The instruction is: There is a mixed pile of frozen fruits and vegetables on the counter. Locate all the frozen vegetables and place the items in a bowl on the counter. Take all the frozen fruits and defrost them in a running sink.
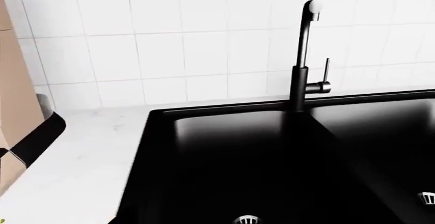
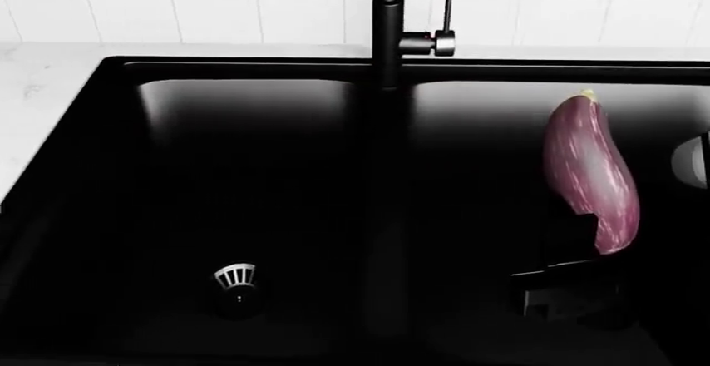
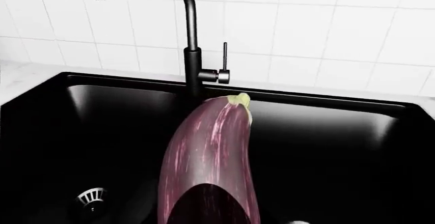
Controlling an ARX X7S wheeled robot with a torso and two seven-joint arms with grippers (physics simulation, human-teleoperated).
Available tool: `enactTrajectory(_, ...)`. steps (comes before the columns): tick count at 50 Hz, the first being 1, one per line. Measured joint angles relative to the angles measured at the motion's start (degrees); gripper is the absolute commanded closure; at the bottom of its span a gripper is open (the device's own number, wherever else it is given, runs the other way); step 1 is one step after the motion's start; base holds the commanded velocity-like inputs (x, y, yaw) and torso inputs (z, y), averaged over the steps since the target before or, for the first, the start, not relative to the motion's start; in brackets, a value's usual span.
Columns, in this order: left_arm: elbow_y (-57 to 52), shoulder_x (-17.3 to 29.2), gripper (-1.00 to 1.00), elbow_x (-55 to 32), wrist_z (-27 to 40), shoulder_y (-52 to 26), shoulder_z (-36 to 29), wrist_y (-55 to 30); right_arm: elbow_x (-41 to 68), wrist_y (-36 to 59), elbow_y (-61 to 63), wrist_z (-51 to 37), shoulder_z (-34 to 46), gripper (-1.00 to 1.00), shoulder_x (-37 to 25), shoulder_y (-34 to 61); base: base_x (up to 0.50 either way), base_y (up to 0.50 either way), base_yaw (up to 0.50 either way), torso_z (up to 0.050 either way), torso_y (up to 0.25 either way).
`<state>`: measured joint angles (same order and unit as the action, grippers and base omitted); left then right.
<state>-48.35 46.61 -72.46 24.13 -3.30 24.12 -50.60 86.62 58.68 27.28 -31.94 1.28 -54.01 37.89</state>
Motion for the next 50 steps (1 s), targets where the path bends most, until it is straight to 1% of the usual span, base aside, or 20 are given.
enactTrajectory(25, 0.1, -0.2, -1.0, 0.4, 0.0, 0.2, -0.7, 0.6, 0.0, -1.8, 1.1, 0.6, -2.5, 1.0, -1.6, -5.0, 0.0, -0.5, 0.0, 0.0, 0.0)
enactTrajectory(50, 0.3, -0.5, -1.0, 1.4, -0.3, 0.2, -2.1, 1.2, -0.5, -1.8, 0.8, 0.9, -2.0, 1.0, -2.2, -4.8, 0.0, -0.49, 0.0, 0.0, 0.0)
